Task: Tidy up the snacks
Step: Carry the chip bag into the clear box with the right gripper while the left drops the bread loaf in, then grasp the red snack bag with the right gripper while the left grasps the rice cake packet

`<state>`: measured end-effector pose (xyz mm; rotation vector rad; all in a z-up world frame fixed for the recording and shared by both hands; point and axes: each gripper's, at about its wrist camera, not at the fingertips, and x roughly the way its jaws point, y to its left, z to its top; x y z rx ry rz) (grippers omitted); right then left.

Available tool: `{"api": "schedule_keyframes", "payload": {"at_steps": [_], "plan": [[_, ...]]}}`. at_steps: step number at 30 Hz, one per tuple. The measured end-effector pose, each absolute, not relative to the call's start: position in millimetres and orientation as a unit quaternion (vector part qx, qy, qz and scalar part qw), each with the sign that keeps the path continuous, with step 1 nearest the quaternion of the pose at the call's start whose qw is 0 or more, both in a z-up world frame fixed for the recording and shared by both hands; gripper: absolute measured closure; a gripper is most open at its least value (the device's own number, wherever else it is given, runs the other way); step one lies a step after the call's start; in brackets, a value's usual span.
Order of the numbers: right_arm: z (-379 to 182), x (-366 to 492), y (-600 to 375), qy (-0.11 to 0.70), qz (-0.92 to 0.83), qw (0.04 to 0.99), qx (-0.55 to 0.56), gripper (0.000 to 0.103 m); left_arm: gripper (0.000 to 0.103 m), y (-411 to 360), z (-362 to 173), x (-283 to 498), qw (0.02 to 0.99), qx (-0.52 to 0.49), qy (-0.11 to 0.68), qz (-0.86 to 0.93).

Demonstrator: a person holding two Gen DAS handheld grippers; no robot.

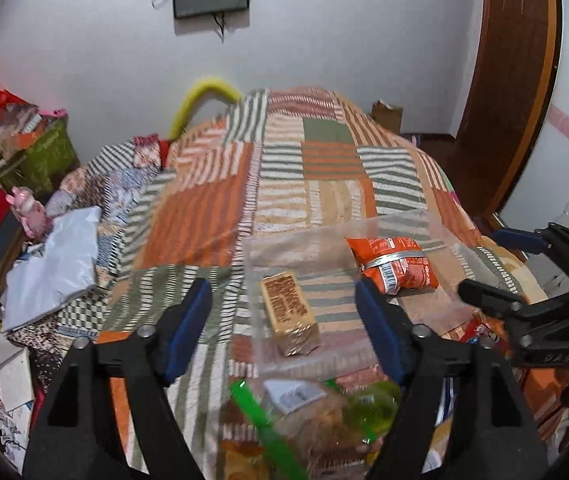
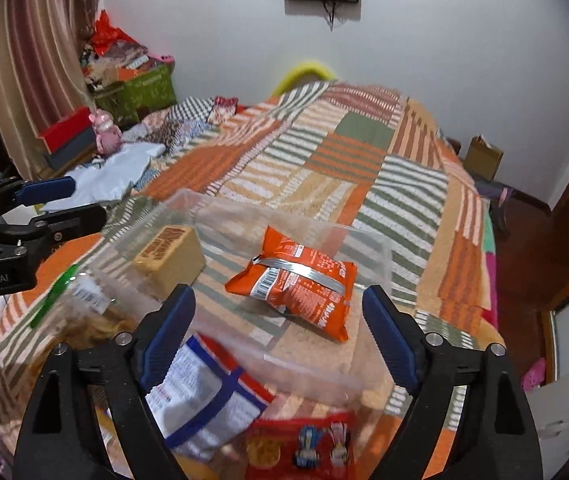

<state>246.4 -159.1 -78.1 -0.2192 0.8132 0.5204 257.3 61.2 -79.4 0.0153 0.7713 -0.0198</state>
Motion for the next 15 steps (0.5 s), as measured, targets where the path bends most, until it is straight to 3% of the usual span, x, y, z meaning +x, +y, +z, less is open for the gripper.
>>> {"api": "schedule_keyframes", "payload": {"at_steps": [5,15], "plan": [[-72.9,224.7,-173.2,0.38,0.249,0.885,-0.105,0.018,0.009,67.7,-71.0,225.6,0.933,0.014,0.359,-0.001],[-102.5,191.0,-199.8,0.406,0.231,0.877,-0.11,0.017,0.007,79.5,-95.1,178.2,0.921,-0.005,0.389,-0.003]]}}
